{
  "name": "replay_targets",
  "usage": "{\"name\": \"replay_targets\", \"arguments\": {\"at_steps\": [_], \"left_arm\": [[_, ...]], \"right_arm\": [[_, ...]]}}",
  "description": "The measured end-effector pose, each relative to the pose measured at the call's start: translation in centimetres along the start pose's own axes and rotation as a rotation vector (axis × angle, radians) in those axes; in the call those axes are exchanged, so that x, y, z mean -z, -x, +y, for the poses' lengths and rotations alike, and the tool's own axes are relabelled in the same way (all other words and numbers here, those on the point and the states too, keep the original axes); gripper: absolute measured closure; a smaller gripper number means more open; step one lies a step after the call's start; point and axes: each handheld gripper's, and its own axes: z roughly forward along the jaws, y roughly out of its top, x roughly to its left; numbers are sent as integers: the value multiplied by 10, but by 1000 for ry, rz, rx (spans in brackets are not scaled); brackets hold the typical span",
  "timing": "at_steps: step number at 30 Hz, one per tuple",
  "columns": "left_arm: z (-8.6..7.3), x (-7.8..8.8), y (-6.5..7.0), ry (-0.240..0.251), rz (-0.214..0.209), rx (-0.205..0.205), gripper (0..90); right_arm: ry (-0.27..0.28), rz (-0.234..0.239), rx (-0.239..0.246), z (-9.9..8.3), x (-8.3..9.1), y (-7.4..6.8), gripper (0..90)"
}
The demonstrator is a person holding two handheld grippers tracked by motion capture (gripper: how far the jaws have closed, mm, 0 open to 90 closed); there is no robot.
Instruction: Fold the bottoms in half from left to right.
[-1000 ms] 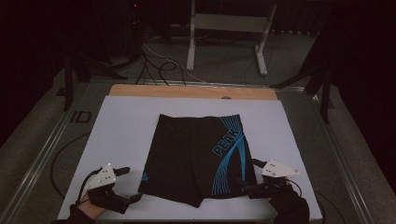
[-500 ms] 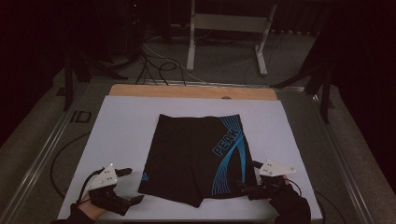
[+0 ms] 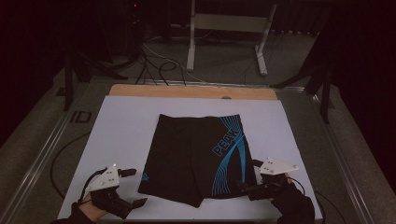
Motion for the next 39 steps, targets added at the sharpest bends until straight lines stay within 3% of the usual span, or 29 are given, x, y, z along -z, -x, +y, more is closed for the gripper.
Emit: {"name": "replay_targets", "arguments": {"at_steps": [11,18,39], "left_arm": [[10,6,2,24,1,20,0],[14,9,4,33,11,27,0],[21,9,5,21,78,55,0]], "right_arm": [[56,-20,45,36,15,-1,93],[88,-30,78,59,15,4,93],[117,-25,106,105,-20,17,94]]}}
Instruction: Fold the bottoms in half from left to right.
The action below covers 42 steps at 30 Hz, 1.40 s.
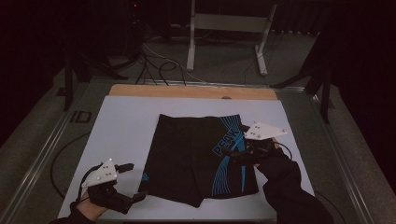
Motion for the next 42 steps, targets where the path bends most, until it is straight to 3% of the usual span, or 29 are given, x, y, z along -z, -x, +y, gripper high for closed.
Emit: {"name": "replay_targets", "arguments": {"at_steps": [19,42], "left_arm": [[4,-6,4,-18,73,20,0],[-3,-14,2,-40,105,29,0]], "right_arm": [[1,46,26,27,-48,-1,94],[-25,104,42,46,-108,-10,94]]}}
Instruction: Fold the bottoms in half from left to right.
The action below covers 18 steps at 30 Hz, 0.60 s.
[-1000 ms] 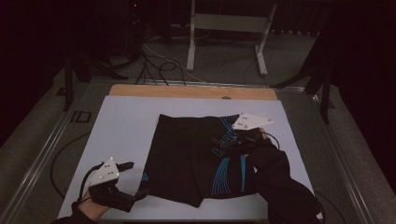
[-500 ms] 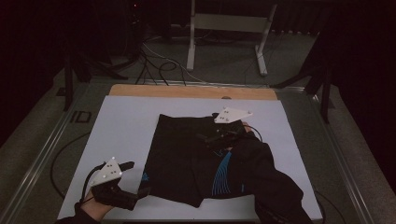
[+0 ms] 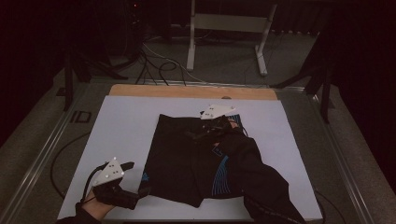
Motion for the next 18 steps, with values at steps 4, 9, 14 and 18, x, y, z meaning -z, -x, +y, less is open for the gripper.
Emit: {"name": "replay_targets", "arguments": {"at_steps": [4,9,14,18], "left_arm": [[-2,-4,-2,-10,-1,6,0],[-5,-6,-4,-14,-8,9,0],[-12,-14,-8,-46,-5,11,0],[-16,-18,-11,-66,-8,16,0]], "right_arm": [[-9,5,-6,3,-11,0,94],[-14,16,-8,5,-22,-1,109],[-28,32,-11,6,-42,-3,110],[-34,46,-18,5,-55,-5,110]]}}
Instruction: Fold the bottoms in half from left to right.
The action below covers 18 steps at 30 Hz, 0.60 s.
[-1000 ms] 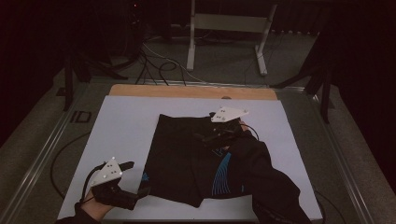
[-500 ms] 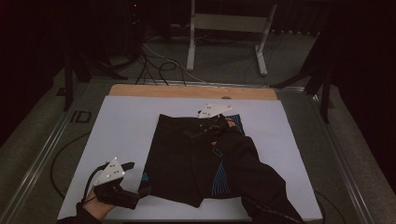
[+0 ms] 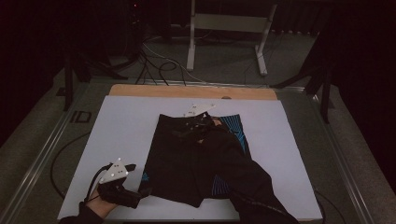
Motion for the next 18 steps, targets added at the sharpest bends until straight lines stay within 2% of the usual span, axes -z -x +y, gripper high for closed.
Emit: {"name": "replay_targets", "arguments": {"at_steps": [7,13,18], "left_arm": [[-6,-6,-5,-39,4,-2,0],[-12,-13,-8,-79,23,-27,0],[-13,-18,-11,-132,19,19,0]], "right_arm": [[-6,22,-2,2,-20,-6,110],[-6,41,-12,3,-32,-10,110],[-10,52,-7,3,-39,-11,111]]}}
